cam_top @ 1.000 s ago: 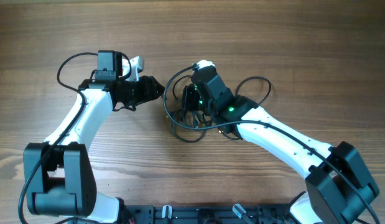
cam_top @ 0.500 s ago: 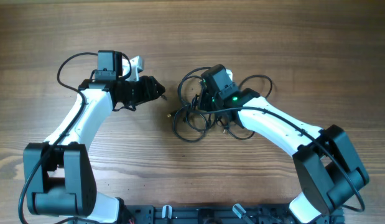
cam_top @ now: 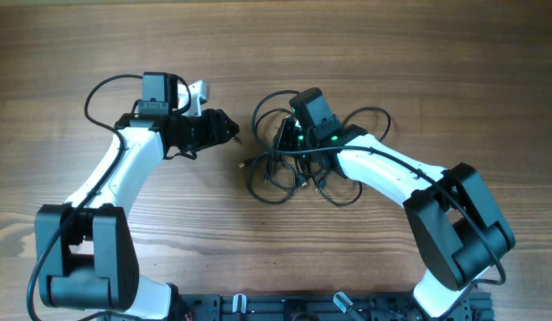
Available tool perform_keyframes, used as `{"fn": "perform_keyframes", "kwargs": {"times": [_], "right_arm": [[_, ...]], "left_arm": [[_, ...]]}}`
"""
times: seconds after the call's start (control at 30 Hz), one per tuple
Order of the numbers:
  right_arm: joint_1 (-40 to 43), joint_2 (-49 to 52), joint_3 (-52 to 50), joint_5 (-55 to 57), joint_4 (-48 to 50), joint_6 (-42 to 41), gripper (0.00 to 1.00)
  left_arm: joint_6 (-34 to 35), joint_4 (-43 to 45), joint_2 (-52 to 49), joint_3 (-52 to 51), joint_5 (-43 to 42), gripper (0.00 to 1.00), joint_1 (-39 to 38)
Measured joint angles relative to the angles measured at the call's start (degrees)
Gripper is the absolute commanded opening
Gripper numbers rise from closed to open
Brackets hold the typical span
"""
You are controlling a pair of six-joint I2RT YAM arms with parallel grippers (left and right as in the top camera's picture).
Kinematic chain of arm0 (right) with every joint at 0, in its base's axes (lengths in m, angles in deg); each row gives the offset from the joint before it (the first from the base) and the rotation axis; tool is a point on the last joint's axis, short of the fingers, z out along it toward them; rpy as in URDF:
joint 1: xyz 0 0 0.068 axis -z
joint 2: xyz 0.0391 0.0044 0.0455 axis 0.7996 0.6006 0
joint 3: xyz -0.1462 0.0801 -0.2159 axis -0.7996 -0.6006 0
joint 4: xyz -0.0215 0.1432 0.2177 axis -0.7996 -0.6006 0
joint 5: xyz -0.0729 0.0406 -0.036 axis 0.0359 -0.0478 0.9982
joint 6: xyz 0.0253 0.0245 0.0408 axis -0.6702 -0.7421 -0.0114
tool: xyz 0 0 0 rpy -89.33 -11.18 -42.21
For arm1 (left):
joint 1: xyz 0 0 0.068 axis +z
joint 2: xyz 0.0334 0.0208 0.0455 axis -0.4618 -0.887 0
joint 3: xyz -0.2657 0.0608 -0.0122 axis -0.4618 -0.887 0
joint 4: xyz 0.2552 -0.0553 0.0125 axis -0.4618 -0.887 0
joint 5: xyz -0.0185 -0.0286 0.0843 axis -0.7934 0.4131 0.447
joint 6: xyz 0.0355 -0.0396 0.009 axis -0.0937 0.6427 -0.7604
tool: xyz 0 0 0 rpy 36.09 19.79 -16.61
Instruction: Untangle cables
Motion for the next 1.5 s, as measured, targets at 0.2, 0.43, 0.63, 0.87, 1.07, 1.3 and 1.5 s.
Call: {"fn": "perform_keyframes", "kwargs": {"times": [0.2, 0.43, 0.63, 0.87, 1.07, 1.3, 1.5], "right_arm": [[0.00, 0.04, 0.00, -0.35, -1.36, -1.79, 0.12], [0.00, 0.09, 0.00, -0.66, -1.68, -2.38, 0.14], [-0.15, 0.15, 0.02, -0.90, -3.65, -2.64, 0.12], [-0.50, 0.20, 0.02, -1.07, -4.72, -3.85, 0.11], [-0.87, 0.24, 0.02, -1.07, -4.74, -4.52, 0.04], [4.42, 0.24, -0.11, -14.32, -1.01, -2.99, 0.04], [7.87, 0.24, -0.15, -26.49, 1.01, -2.84, 0.04]], "left_arm": [[0.00, 0.35, 0.00, 0.00, 0.02, 0.57, -0.94], [0.00, 0.35, -0.02, 0.00, 0.02, 0.57, -0.94], [0.00, 0.35, -0.02, 0.00, 0.02, 0.57, -0.94], [-0.02, 0.35, -0.02, 0.00, 0.02, 0.57, -0.94], [0.00, 0.35, -0.02, 0.00, 0.02, 0.59, -0.94], [-4.00, -0.20, -0.02, 0.00, -3.89, 0.56, -0.94], [-13.49, -1.64, -0.02, 0.00, -14.10, 0.54, -1.09]]}}
